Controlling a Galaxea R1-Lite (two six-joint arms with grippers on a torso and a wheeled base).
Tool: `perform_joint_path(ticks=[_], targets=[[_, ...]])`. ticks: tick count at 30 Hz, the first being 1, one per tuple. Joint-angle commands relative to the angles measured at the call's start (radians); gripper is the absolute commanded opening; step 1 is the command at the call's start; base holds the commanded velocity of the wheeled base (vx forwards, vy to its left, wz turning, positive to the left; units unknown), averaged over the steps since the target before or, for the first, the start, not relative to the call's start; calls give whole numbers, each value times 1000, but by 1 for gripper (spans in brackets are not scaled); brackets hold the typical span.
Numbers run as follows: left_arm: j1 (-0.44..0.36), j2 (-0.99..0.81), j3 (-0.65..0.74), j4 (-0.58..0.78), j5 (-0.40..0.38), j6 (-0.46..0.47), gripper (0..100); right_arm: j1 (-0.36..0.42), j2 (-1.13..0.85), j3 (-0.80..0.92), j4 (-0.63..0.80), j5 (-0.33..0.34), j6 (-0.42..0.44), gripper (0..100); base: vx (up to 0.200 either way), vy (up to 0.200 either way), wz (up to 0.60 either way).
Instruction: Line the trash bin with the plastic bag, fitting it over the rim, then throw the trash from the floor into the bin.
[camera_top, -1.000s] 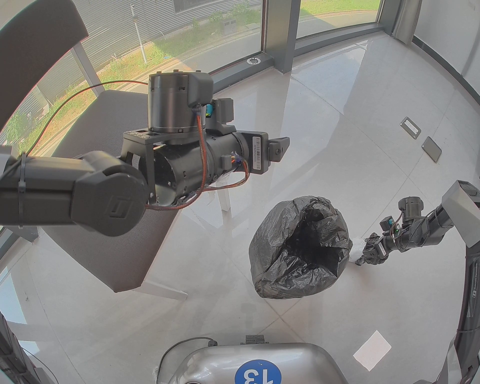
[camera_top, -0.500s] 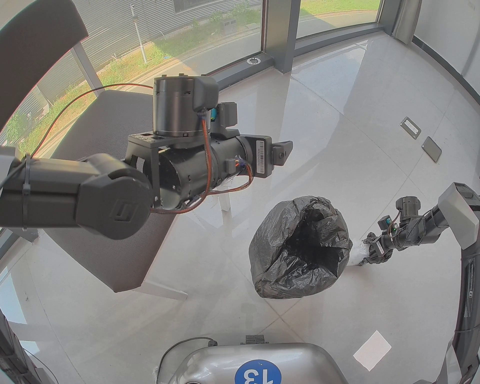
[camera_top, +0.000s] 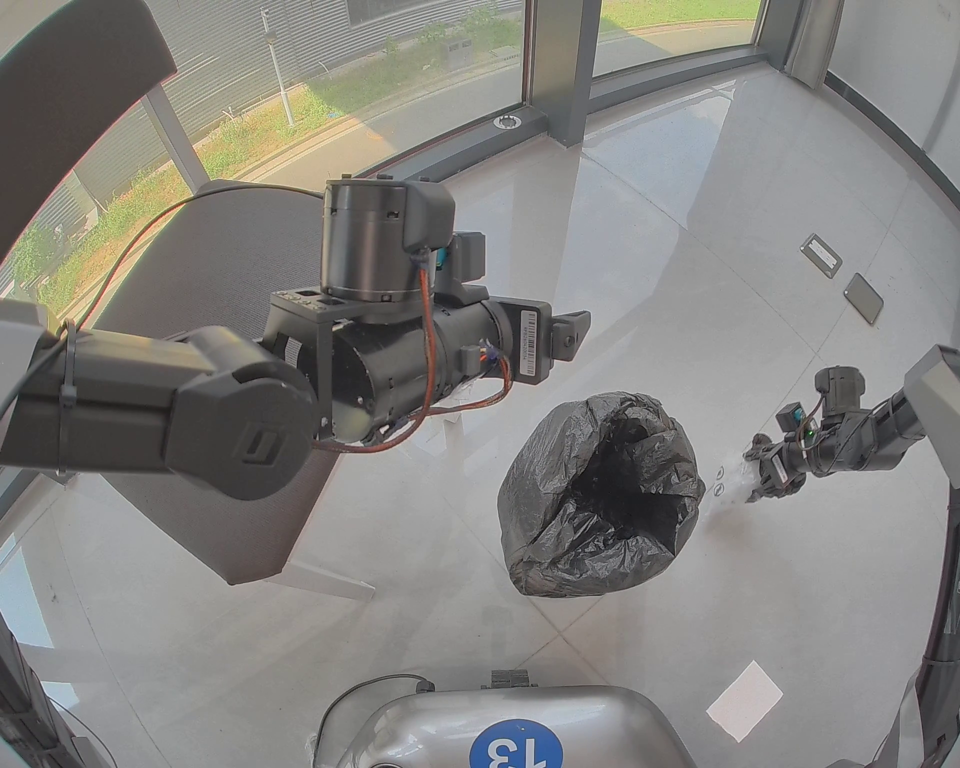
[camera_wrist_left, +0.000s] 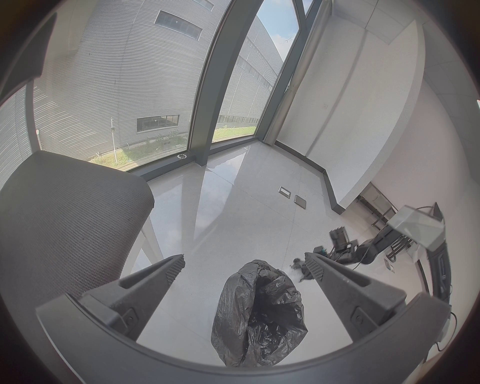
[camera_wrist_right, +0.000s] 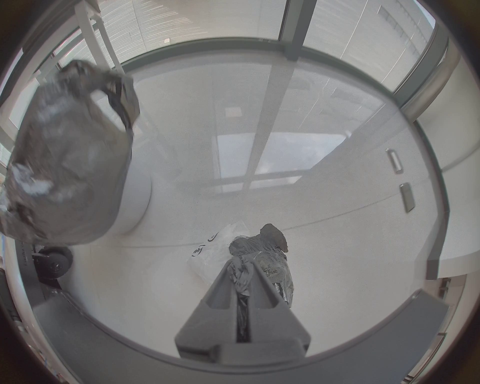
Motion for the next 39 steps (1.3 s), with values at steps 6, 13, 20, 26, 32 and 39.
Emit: perform_joint_path(ticks=[6,13,20,26,32,39], targets=[[1,-5,-12,-44,17,37,100,5,-410,173,-116,5,-13,0,0,0,0],[2,-22,24,-42,21,39,100,163,-573,279,-145,7,-7,0,0,0,0],[15,-23,104,-42,43,39,100,333,-717,422,-148,5,-7,0,0,0,0],[32,-23,139,-44,44,37,100,408,-800,485,-145,5,-5,0,0,0,0],[35,-23,146,-42,46,31,100,425,-847,479,-134,7,-7,0,0,0,0],[36,-33,159,-44,47,30,100,445,-843,563,-112,7,-13,0,0,0,0]])
